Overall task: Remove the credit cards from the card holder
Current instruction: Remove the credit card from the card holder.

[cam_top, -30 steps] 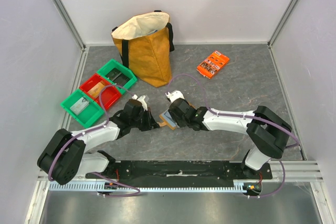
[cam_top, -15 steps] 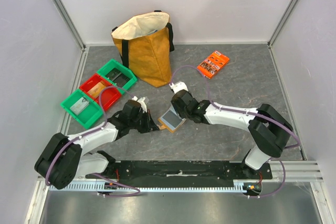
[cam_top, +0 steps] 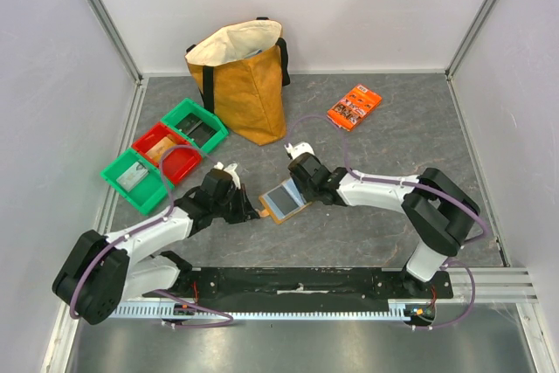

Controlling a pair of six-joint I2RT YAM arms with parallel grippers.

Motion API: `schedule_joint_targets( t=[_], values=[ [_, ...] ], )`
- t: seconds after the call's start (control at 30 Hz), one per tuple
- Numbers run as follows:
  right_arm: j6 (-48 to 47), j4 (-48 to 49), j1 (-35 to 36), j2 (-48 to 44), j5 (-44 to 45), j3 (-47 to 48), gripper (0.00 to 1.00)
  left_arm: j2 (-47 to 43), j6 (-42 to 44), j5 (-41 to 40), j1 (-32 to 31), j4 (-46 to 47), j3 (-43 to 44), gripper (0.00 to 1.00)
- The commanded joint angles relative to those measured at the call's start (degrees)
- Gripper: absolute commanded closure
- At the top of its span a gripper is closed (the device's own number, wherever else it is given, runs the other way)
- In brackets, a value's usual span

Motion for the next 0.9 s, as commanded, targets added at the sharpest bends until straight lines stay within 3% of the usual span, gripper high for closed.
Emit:
schedule_joint_targets(
  t=[0.0,0.33,0.57,0.73,0.87],
  values=[
    [3.6,-1.7,0.3,-1.8,-4.0,-1.6,0.50,-0.7,1.1,-3.3,0.0,-0.3,1.2,0.98],
    [1.7,-7.0,1.9,-7.2,-4.6,5.9,0.33,0.8,3.0,-1.1,-0.1,-0.5,3.2,0.98],
    [-3.4,-7.6,6.0,-7.3,-6.8,11.9,0.34,0.5,3.5,-1.0,-0.1,-0.9,3.3,0.98],
    [-5.4,-7.2,7.9,-2.9,-8.2,12.7,0.39,0.2,3.4,-1.2,-0.1,-0.9,3.2,0.98],
    [-5.4,-6.8,8.3,0.8,-8.1,12.9,0.36,-0.2,3.2,-1.4,-0.1,-1.0,2.7,0.98]
  ],
)
